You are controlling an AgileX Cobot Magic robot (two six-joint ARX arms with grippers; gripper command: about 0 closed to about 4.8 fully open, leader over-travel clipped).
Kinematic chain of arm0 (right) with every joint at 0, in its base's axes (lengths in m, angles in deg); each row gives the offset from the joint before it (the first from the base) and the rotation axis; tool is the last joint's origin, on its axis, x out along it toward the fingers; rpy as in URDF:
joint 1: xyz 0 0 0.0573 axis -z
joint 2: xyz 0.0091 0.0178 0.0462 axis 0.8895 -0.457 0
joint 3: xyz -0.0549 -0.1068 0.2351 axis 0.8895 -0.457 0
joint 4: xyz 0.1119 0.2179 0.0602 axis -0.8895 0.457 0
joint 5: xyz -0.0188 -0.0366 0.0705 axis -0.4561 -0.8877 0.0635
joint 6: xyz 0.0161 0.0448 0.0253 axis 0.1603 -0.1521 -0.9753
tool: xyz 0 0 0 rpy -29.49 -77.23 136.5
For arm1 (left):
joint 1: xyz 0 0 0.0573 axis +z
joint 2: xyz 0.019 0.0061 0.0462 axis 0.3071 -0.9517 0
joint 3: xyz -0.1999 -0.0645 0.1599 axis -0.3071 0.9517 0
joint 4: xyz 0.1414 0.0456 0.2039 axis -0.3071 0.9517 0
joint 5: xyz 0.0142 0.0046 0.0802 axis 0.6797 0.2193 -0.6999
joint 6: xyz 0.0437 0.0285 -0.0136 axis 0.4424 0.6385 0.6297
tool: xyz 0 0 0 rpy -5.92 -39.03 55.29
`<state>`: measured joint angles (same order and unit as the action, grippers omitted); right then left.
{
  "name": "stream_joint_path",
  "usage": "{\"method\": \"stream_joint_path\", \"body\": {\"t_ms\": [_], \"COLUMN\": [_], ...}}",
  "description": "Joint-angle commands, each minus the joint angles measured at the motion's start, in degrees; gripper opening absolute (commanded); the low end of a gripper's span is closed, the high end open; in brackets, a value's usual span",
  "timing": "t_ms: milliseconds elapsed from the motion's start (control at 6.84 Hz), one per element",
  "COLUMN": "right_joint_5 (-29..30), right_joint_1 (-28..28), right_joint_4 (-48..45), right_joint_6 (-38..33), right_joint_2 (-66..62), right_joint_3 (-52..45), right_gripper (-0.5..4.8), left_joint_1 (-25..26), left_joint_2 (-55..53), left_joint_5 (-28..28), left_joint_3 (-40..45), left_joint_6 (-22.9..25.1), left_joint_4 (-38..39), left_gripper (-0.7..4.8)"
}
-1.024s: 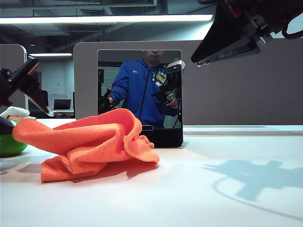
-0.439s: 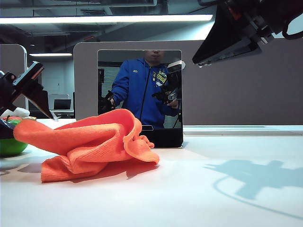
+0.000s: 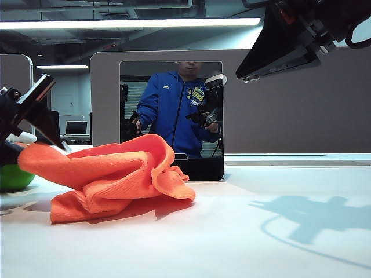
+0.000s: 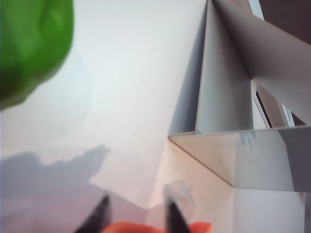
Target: Pick up the cloth from the table and use it to cover the mirror.
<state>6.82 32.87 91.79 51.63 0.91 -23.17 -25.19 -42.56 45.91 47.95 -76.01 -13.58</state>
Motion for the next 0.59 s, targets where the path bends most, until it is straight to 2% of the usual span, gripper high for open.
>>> {"method": "stream_joint_path", "body": {"t_ms": [146, 293, 439, 585], "right_joint_5": [-0.09, -0.09, -0.09, 0.02], "right_joint_1": [0.0, 0.0, 0.0, 0.0], "right_joint_4": [-0.72, -0.72, -0.72, -0.61], "right_joint_6": [-0.02, -0.02, -0.02, -0.09], "right_joint_2": [0.13, 0.13, 0.13, -0.7], "right_joint_3": [0.2, 0.2, 0.2, 0.2], "right_gripper": [0.68, 0.68, 0.68, 0.68], "left_joint_1": [-0.09, -0.09, -0.09, -0.09], "left_joint_2": [0.15, 0.15, 0.15, 0.15], "left_joint_5": [2.03, 2.03, 1.99, 2.01], "left_joint_3": [-0.17, -0.17, -0.17, -0.17], "left_joint_6": [0.28, 0.31, 0.35, 3.13], "left_joint_4": [0.22, 0.2, 0.24, 0.04], "left_gripper": [1.19, 1.0, -0.06, -0.06]}}
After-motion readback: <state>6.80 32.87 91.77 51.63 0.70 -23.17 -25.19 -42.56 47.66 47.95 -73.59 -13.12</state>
